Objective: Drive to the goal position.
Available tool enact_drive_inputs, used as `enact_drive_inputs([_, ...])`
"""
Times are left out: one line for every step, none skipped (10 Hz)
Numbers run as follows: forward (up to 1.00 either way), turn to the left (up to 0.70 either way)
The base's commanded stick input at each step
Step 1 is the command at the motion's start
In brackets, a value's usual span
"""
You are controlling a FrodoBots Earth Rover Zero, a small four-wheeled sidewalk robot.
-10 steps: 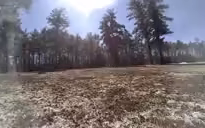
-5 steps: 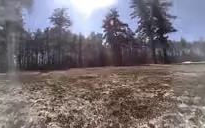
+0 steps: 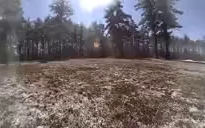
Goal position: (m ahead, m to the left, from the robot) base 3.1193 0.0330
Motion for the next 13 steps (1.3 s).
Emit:
enact_drive_inputs([0.5,0.0])
enact_drive_inputs([0.5,0.0])
enact_drive_inputs([0.5,0.0])
enact_drive_inputs([0.5,0.0])
enact_drive_inputs([0.5,0.0])
enact_drive_inputs([0.5,0.0])
enact_drive_inputs([0.5,0.0])
enact_drive_inputs([0.5,0.0])
enact_drive_inputs([0.5,0.0])
enact_drive_inputs([0.5,0.0])
enact_drive_inputs([0.5,0.0])
enact_drive_inputs([0.5,0.0])
enact_drive_inputs([0.5,0.0])
